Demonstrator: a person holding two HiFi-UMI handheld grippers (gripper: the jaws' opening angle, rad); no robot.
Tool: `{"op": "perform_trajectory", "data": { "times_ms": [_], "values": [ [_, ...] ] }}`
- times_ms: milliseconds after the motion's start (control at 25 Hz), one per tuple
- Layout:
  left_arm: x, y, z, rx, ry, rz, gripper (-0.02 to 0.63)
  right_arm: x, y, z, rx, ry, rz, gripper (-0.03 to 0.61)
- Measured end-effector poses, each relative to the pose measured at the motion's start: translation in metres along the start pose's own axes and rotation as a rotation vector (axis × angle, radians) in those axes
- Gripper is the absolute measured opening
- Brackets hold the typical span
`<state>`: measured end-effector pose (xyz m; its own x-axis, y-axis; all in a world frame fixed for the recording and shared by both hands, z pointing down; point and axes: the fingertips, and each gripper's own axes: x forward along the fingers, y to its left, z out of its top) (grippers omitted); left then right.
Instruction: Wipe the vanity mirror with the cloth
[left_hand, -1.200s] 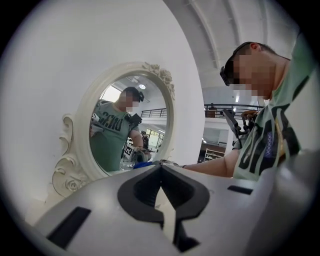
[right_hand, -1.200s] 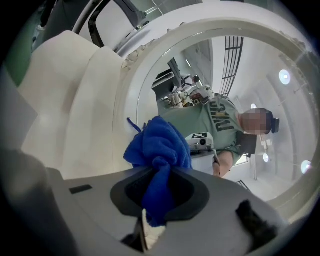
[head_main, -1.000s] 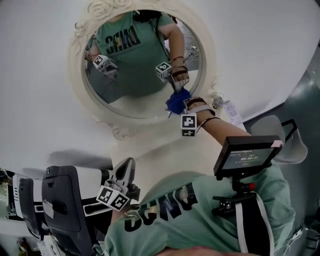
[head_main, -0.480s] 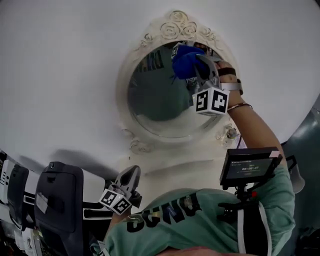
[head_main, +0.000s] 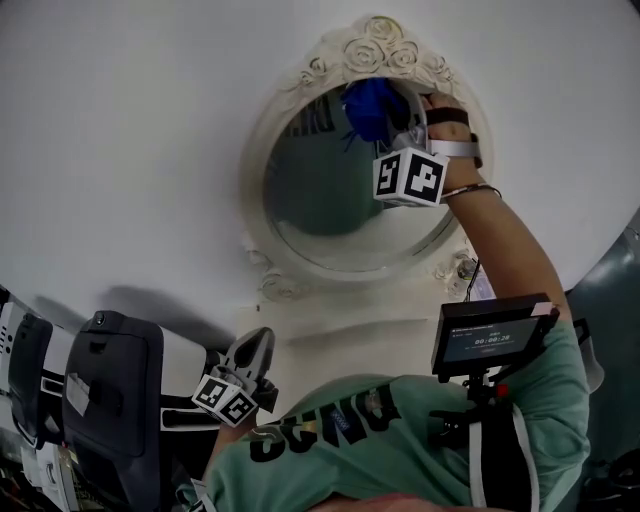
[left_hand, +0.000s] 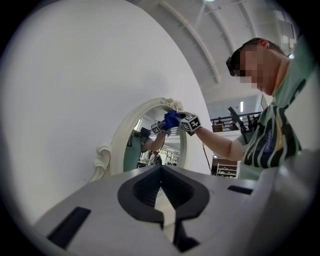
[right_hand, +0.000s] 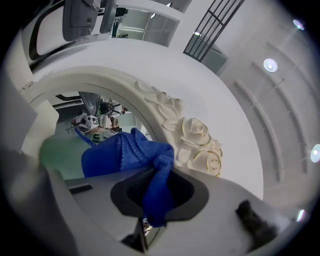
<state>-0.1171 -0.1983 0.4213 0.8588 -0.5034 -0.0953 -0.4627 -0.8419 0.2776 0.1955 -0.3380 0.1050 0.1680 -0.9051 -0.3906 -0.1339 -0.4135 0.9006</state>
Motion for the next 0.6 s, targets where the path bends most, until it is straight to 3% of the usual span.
{"op": "perform_trajectory", "data": {
  "times_ms": [120,240,600],
  "values": [
    [0.012,-0.005,-0.001,0.001,0.003,-0.021,0.009,-0.002,0.008,-0.001,-0.013,-0.003,0.001,0.054],
    [0.017,-0.011,-0.011,-0.003,0.047,-0.046,0.009,-0.026,0.062,-0.007,-0.028,-0.008,0.055,0.054],
    [0.021,-0.009,-0.054,-0.072,0.246,-0.043,0.009,-0.149,0.372,-0.050,-0.052,-0.019,0.449,0.054]
  ]
}}
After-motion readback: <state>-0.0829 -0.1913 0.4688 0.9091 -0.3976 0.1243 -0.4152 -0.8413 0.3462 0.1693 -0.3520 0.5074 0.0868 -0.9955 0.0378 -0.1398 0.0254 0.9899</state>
